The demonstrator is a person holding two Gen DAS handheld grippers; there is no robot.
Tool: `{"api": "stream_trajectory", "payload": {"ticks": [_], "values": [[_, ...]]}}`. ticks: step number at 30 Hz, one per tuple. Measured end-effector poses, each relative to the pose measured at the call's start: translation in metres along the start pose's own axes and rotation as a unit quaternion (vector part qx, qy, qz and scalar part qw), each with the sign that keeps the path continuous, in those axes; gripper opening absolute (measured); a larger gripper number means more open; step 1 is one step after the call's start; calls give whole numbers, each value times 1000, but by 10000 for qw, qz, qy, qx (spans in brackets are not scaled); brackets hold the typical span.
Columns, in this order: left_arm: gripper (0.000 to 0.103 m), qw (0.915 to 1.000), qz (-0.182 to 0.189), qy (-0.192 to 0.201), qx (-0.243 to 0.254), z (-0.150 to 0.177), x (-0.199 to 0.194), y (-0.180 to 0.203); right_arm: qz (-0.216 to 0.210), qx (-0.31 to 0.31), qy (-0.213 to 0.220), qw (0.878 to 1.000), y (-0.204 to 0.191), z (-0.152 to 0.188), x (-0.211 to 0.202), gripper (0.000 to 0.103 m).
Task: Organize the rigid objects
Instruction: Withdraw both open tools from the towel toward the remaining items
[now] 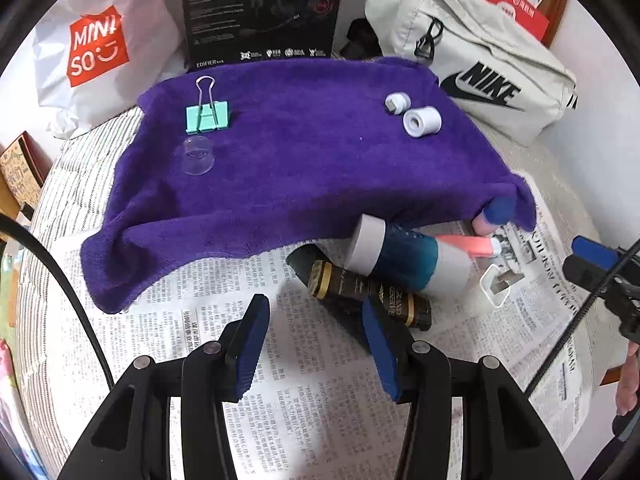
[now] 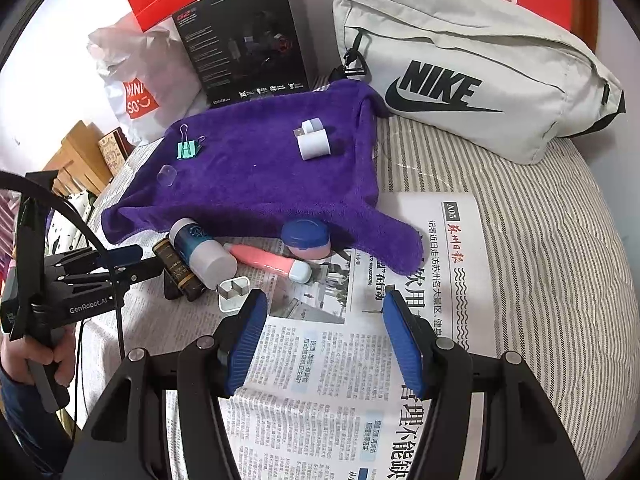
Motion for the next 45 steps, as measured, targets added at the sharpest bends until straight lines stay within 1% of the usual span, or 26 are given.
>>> {"api": "stream_trajectory", "payload": {"ticks": [2,4,10,14,17,20,23,27,28,29,30,33,34,37,39,40,42,43,44,45], "values": [[47,10000,55,28,-34,0,0,1,-14,-1,-14,10000,0,1,1,60],[48,10000,34,11,-6,-1,1,4,-28,22,-47,10000,0,2,2,60],[49,9998,-51,-156,129,7,3,8,25,-15,-116,9999,2,5,7,60],[49,9999,49,-148,29,6,4,9,26,21,-171,9998,4,6,10,60],[49,9997,48,-186,138,5,6,18,8,4,-195,9998,3,7,11,60],[51,9993,-72,-266,261,5,10,27,16,-22,-204,9998,2,7,12,60],[51,9990,-123,-318,277,7,15,30,8,2,-259,9997,2,8,15,60],[52,9988,-311,-311,236,14,13,20,20,-29,-314,9995,2,10,18,60],[54,9986,-351,-333,220,18,13,14,8,-35,-330,9994,2,11,19,60],[59,9987,-344,-340,185,21,13,10,8,-36,-337,9994,2,11,19,60],[60,9989,-308,-336,105,25,12,2,9,-35,-336,9994,2,11,19,60],[59,9991,-350,-240,-2,26,12,-8,1,-16,-332,9994,3,10,20,60],[57,9993,-321,-191,-21,25,12,-9,-8,-8,-332,9994,3,10,20,60],[57,9997,-180,-150,-16,20,17,-3,-6,-22,-354,9994,2,10,21,60],[57,9994,-295,-195,60,17,22,3,11,-47,-367,9993,1,10,22,60],[54,9992,-347,-169,135,16,23,6,17,-50,-372,9993,1,10,22,60],[46,9993,-301,-96,204,16,22,9,16,-46,-381,9993,1,10,23,60],[34,9992,-327,-69,233,18,21,9,17,-37,-389,9992,1,11,23,60],[26,9989,-382,-40,275,19,19,9,21,-31,-403,9992,1,11,24,60],[21,9989,-357,-42,289,21,18,7,26,-29,-409,9992,1,12,24,60]]}}
Point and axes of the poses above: each gripper's, at about its wrist camera, not at the fingertips, and x roughly the way its jaws point, y to its right, z to its underside, the point moved 4 cm from there along x, roughly the way its jaws point, and after that the axes turned 10 degrees about x, right-handed, at the moved point
